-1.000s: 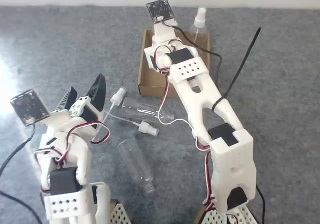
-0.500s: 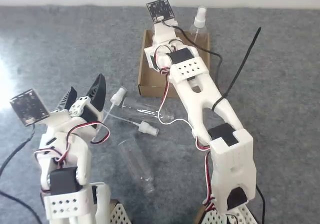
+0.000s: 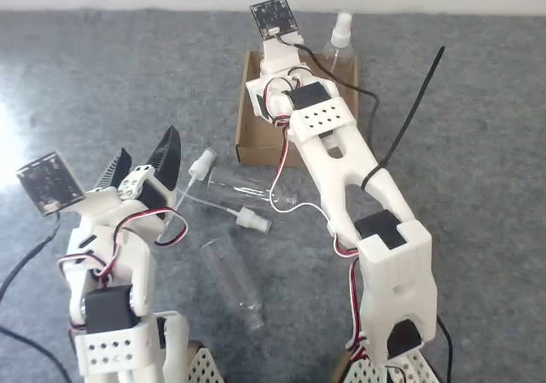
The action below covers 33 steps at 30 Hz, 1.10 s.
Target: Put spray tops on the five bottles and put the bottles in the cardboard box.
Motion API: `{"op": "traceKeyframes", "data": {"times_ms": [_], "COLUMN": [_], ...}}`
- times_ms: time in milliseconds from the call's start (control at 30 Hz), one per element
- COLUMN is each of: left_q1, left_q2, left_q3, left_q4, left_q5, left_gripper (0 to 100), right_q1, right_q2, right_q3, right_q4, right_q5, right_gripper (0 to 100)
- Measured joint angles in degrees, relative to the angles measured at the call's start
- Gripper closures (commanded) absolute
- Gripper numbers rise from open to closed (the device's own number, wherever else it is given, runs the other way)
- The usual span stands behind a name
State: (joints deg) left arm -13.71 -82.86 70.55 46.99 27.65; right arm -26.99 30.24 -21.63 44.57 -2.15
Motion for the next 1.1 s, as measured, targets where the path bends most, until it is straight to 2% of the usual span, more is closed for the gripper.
{"op": "traceKeyframes", "data": {"times_ms": [700,900,1100], "left_q1": [0.0,0.0,0.0], "left_q2": [0.0,0.0,0.0], "left_q3": [0.0,0.0,0.0], "left_q4": [0.0,0.0,0.0], "left_q5": [0.0,0.0,0.0], "left_gripper": [72,72,72], "right_q1": [0.1,0.1,0.3], "right_q2": [3.2,3.2,4.2], "right_q3": [-1.1,-1.1,-1.2], "right_q4": [-4.0,-4.0,-1.8], "right_q5": [0.0,0.0,0.1], "right_gripper": [89.8,79.0,78.3]}}
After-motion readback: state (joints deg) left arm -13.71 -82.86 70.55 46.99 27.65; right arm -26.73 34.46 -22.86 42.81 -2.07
